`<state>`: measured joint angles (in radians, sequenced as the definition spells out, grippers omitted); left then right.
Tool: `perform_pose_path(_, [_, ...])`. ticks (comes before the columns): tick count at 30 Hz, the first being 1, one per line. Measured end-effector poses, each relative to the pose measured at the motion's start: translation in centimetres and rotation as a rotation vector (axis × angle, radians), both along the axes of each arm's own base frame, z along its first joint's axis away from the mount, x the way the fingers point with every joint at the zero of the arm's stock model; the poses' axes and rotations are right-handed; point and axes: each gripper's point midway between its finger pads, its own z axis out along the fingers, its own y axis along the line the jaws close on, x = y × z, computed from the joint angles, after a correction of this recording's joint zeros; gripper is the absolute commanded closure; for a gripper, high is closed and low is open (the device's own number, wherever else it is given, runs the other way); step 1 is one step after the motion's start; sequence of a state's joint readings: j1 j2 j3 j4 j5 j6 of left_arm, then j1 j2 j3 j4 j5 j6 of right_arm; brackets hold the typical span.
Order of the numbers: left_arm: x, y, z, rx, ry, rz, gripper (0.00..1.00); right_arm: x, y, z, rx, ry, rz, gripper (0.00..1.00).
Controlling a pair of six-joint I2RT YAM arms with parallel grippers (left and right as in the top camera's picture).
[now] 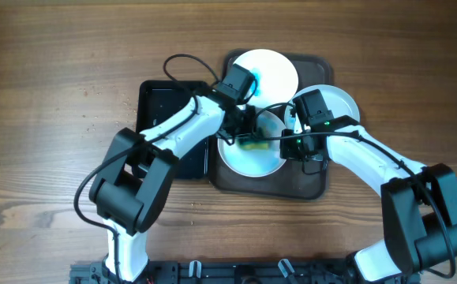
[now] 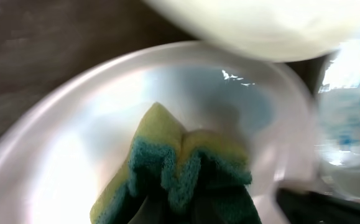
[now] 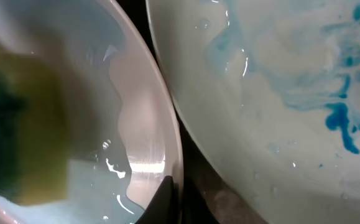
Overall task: Clean dirty plates on tray and stack at the side
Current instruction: 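Scrub the front white plate with the sponge in the left gripper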
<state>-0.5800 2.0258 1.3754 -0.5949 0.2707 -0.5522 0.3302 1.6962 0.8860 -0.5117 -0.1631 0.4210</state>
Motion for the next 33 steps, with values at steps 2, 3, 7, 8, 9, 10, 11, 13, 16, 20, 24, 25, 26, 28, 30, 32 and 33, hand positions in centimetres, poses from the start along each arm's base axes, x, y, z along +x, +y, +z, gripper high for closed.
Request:
perform_pose_path(2, [0.0, -1.7, 0.3, -0.044, -0.025, -0.021, 0.96, 0.0, 0.0, 0.0, -0.002, -0.002, 0.009, 0.96])
perform_pose_path(3, [0.0, -2.4, 0.5, -0.057, -0.038, -0.033, 0.96, 0.0, 0.0, 0.0, -0.003, -0.002, 0.012, 0.96])
perform_pose_path(7, [-0.7, -4.7, 0.8, -0.083, -0.078, -0.073, 0.96, -0.1, 0.0, 0.0, -0.006, 0.001, 0.022, 0.96])
perform_pose_path(8, [-0.9, -4.8, 0.8, -0.078, -0.080, -0.077, 0.96, -0.2, -0.1, 0.0, -0.007, 0.001, 0.024, 0.96])
perform_pose_path(9, [-0.9, -4.8, 0.7, -0.074, -0.080, -0.074, 0.96, -0.2, -0.1, 0.0, -0.007, 0.001, 0.024, 0.96])
perform_pose_path(10, [-1.0, -4.8, 0.6, -0.072, -0.078, -0.074, 0.96, -0.2, -0.1, 0.0, -0.007, 0.001, 0.024, 0.96])
perform_pose_path(11, [-1.0, -4.7, 0.5, -0.067, -0.074, -0.070, 0.96, -0.2, -0.1, 0.0, -0.007, 0.001, 0.024, 0.96])
perform_pose_path(13, [-1.6, -4.1, 0.1, -0.040, -0.045, -0.069, 0.96, -0.2, -0.1, 0.0, -0.007, 0.001, 0.027, 0.96])
perform_pose_path(16, [-2.9, -3.2, -0.4, 0.004, 0.009, -0.071, 0.96, -0.3, 0.0, -0.1, -0.007, 0.005, 0.034, 0.96])
perform_pose_path(20, [-4.9, -2.3, -0.8, 0.064, 0.074, -0.101, 0.96, -0.8, 0.3, -0.1, -0.003, 0.016, 0.061, 0.96])
perform_pose_path(24, [-6.3, -1.4, -1.0, 0.109, 0.121, -0.135, 0.96, -0.8, 0.3, -0.1, -0.003, 0.016, 0.065, 0.96])
perform_pose_path(25, [-6.5, -1.2, -1.0, 0.117, 0.129, -0.144, 0.96, -0.8, 0.3, -0.1, -0.003, 0.016, 0.065, 0.96])
perform_pose_path(26, [-6.8, -1.0, -1.0, 0.125, 0.137, -0.151, 0.96, -0.8, 0.3, -0.1, -0.003, 0.016, 0.065, 0.96])
perform_pose_path(28, [-7.3, -0.6, -1.1, 0.140, 0.154, -0.164, 0.96, -0.8, 0.3, -0.1, -0.003, 0.016, 0.065, 0.96])
perform_pose_path(30, [-7.7, -0.4, -1.1, 0.145, 0.169, -0.188, 0.96, -0.8, 0.3, -0.1, -0.003, 0.016, 0.065, 0.96])
perform_pose_path(32, [-8.0, -0.3, -1.1, 0.147, 0.176, -0.209, 0.96, -0.8, 0.3, -0.1, -0.003, 0.016, 0.065, 0.96])
perform_pose_path(33, [-8.2, -0.2, -1.1, 0.151, 0.177, -0.222, 0.96, -0.8, 0.3, -0.1, -0.003, 0.016, 0.065, 0.96])
